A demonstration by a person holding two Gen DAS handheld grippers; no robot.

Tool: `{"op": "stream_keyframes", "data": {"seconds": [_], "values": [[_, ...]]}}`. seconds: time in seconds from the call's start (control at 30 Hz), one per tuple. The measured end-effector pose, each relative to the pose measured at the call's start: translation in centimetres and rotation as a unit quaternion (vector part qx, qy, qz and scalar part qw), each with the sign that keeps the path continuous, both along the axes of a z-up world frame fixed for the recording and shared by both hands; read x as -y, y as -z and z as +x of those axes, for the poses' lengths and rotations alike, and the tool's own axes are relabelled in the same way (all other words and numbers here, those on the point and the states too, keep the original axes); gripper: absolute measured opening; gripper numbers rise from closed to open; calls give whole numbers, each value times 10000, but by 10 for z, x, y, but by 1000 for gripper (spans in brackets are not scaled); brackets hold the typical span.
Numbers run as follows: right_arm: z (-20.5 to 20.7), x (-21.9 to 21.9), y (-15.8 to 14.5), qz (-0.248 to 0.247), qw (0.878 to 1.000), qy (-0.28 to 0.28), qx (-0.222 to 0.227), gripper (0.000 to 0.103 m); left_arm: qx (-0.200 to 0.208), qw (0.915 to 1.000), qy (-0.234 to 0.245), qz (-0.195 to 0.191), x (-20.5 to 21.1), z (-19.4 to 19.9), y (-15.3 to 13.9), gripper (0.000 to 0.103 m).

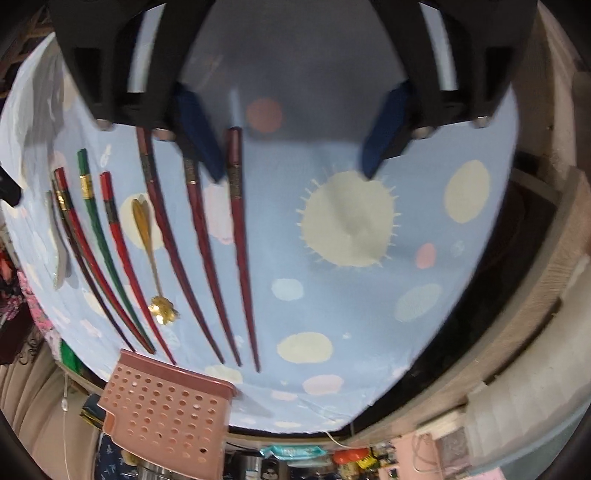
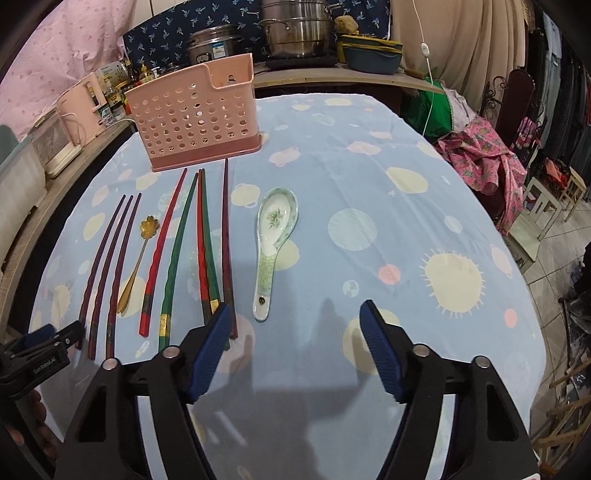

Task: Organize utensils
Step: 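Grasp a dark red chopstick with the left tool while the right tool grasps the white ceramic spoon, then lift the chopstick into the pink basket with the left tool while the right tool drops the spoon in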

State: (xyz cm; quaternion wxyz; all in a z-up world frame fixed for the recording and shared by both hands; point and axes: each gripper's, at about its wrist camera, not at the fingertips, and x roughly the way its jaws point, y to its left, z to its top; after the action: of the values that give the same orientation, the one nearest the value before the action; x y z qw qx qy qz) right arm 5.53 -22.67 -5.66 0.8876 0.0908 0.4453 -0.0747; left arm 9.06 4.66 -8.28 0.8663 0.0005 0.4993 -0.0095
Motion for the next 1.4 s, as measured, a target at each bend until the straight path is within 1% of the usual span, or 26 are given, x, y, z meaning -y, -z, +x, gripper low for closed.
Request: {"op": "stream_keyframes", "data": {"seconds": [0.03,0.07,0.13,0.17,0.23,0.27,0.3,0.33,0.43,0.57,0.7,0.8,0.93,1.13,1.3,1.4], "values": [[4,1,2,60,10000,1,-23,58,36,10000,12,16,1,0,0,59],[8,3,5,139,9999,2,-41,56,78,9999,76,7,2,0,-1,56],[15,5,9,261,9996,13,-92,46,101,9998,149,-19,5,1,-2,43],[20,6,11,327,9994,8,-113,43,119,9997,185,-52,6,2,-2,39],[27,5,16,387,9991,-25,-152,33,130,9996,214,-98,6,4,-3,26],[30,4,18,411,9990,-47,-166,31,125,9995,228,-151,6,5,-3,23],[33,3,20,454,9988,-84,-187,25,116,9994,243,-203,6,5,-3,19],[36,2,22,495,9985,-126,-203,21,116,9994,252,-223,6,6,-2,17],[42,0,28,558,9980,-182,-241,20,123,9992,281,-273,7,7,-2,13],[47,-3,34,601,9976,-208,-280,19,139,9991,306,-270,8,6,-1,13],[47,-5,36,519,9980,-256,-238,12,140,9990,301,-297,8,7,-1,12],[45,-2,36,585,9977,-271,-220,12,126,9986,302,-405,7,6,-2,8],[37,0,34,647,9973,-262,-224,11,156,9983,303,-469,5,2,-6,7],[18,1,19,646,9976,-247,-80,11,314,9975,297,-558,2,-10,-20,7],[5,5,-4,675,9973,-227,174,10,578,9959,255,-643,-3,-21,-43,7],[-1,8,-19,687,9968,-227,336,8,774,9939,211,-756,-8,-23,-63,7]]}}
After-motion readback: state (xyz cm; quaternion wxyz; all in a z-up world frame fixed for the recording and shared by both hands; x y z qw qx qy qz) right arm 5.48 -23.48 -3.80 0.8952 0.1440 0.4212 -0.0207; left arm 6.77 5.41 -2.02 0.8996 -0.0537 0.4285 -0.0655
